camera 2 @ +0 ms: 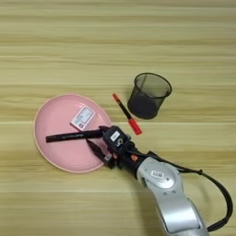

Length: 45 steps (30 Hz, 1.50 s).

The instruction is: Move the objects on the table

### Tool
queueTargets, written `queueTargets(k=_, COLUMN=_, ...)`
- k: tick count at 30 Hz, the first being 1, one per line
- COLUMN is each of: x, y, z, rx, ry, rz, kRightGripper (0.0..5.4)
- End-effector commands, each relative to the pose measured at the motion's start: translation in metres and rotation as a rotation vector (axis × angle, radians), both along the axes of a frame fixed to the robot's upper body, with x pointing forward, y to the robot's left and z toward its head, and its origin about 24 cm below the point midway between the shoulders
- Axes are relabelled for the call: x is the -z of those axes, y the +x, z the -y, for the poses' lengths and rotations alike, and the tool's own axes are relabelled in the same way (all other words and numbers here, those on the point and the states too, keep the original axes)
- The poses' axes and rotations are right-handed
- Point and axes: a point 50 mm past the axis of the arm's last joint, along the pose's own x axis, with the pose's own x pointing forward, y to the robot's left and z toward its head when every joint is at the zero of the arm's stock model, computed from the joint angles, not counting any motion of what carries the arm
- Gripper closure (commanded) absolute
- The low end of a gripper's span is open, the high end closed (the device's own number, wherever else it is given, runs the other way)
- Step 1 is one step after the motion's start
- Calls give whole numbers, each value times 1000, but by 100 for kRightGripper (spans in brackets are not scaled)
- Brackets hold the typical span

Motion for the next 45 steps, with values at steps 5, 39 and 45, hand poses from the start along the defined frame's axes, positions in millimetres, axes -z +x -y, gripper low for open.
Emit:
queueTargets(k=5, x=-14, y=8, z=3, rx=-12, ry=-24, rz=64, kRightGripper=366)
queueTargets(k=39, x=-45, y=25, z=2, rx=21, ry=38, rz=214, kRightGripper=441)
queueTargets(k=45, x=-51, y=26, z=4, rx=24, ry=33, rz=241, kRightGripper=441)
